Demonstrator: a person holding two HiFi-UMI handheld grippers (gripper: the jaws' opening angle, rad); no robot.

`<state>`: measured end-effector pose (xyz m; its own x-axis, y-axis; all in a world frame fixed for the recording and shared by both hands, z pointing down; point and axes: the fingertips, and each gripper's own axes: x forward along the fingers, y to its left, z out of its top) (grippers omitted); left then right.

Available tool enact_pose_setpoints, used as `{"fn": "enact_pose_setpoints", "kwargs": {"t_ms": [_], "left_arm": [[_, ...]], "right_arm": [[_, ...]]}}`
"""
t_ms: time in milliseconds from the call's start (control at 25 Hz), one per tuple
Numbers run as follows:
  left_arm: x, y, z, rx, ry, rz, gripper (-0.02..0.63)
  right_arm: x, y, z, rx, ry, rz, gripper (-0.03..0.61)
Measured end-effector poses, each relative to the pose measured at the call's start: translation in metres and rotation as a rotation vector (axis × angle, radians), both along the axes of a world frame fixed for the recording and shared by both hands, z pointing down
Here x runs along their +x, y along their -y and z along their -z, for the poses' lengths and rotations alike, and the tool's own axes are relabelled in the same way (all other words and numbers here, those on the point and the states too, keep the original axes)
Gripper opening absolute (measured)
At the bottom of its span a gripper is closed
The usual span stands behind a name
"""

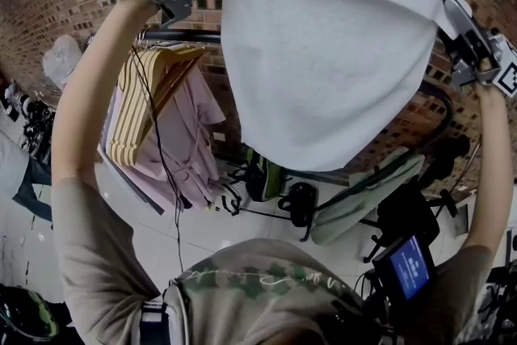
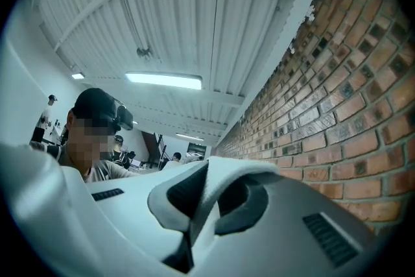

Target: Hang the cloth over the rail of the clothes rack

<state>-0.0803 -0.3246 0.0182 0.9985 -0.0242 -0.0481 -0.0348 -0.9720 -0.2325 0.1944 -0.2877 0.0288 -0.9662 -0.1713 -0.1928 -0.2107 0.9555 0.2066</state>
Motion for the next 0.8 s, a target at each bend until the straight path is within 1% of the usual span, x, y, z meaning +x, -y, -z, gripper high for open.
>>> {"fn": "enact_pose_setpoints", "kwargs": {"t_ms": [200,480,600,800], "left_arm": [[0.002,0.015,0.015,0.021,0.003,0.042,0.017],[0.010,0.044,0.039,0.039,-0.001,0.067,0.017],[0.013,0.049,0.036,0.031,-0.007,0.060,0.017],[0.020,0.057,0.014,-0.007,-0.006,0.034,0.017]], "right_arm": [[0.004,0.014,0.007,-0.001,0.013,-0.007,0.016],[0.009,0.034,0.020,0.001,0.033,-0.015,0.016],[0.012,0.043,0.026,0.002,0.043,-0.018,0.015],[0.016,0.058,0.034,0.002,0.056,-0.026,0.015]]}}
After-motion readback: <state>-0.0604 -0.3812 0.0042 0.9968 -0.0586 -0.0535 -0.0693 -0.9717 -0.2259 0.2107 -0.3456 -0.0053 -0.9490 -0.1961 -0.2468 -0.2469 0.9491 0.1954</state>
